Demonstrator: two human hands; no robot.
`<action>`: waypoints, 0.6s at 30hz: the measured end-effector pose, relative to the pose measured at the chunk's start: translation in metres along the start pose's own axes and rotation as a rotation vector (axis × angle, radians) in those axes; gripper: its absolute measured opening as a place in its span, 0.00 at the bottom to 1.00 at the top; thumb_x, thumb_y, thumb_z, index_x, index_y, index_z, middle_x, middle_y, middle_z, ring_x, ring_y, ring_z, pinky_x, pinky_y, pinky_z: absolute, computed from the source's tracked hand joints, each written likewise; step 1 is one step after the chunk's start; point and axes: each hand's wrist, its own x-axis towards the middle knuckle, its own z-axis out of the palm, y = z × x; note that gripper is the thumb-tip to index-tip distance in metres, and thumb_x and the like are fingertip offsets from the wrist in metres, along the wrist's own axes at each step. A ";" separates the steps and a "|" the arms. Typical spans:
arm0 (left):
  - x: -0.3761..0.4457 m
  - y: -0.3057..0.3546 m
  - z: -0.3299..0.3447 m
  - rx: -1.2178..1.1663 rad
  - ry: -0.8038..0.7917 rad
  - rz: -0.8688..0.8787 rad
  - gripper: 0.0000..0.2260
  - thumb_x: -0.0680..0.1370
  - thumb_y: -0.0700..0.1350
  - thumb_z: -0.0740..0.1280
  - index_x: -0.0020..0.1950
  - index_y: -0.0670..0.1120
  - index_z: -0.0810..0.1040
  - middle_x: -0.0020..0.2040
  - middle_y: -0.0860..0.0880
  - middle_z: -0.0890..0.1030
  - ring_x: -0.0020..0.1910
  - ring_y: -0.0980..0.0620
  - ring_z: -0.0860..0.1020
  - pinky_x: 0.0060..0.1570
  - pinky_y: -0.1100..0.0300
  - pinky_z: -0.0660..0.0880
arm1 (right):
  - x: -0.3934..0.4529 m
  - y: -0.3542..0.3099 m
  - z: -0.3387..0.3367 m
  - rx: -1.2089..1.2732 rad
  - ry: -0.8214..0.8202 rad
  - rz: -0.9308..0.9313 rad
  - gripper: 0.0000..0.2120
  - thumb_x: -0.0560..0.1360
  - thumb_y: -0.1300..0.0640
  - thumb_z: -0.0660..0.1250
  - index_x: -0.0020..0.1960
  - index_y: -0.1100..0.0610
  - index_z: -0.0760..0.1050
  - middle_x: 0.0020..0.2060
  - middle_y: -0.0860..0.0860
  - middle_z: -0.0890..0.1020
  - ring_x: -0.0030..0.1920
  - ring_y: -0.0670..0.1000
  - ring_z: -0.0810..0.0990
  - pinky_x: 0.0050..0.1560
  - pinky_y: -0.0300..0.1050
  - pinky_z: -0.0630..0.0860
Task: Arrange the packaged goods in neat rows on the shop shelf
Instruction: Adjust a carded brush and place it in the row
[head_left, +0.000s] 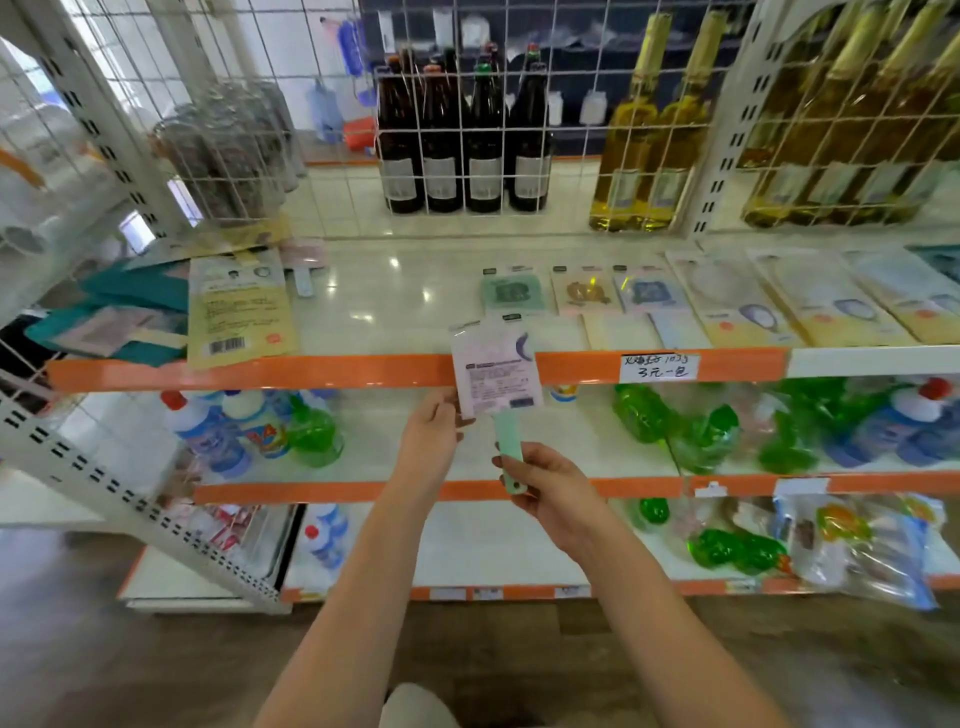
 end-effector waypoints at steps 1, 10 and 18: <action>-0.001 0.001 0.001 -0.033 0.007 -0.005 0.14 0.81 0.37 0.51 0.56 0.45 0.76 0.51 0.48 0.81 0.50 0.51 0.78 0.53 0.57 0.74 | -0.001 0.001 0.000 -0.004 0.002 -0.008 0.05 0.76 0.65 0.66 0.48 0.57 0.77 0.43 0.52 0.81 0.42 0.48 0.76 0.42 0.39 0.73; -0.001 0.012 0.001 -0.299 0.005 -0.058 0.07 0.82 0.41 0.59 0.45 0.46 0.73 0.45 0.47 0.81 0.44 0.52 0.80 0.42 0.62 0.80 | -0.007 -0.001 0.005 -0.170 -0.017 -0.079 0.04 0.74 0.63 0.68 0.47 0.55 0.77 0.45 0.55 0.80 0.43 0.49 0.77 0.46 0.41 0.74; 0.001 0.013 0.005 -0.306 0.076 -0.015 0.04 0.82 0.40 0.60 0.54 0.42 0.72 0.45 0.48 0.80 0.43 0.55 0.80 0.40 0.65 0.80 | -0.003 -0.007 0.011 -0.538 0.116 -0.147 0.14 0.75 0.57 0.68 0.60 0.55 0.73 0.48 0.52 0.80 0.45 0.49 0.79 0.44 0.37 0.76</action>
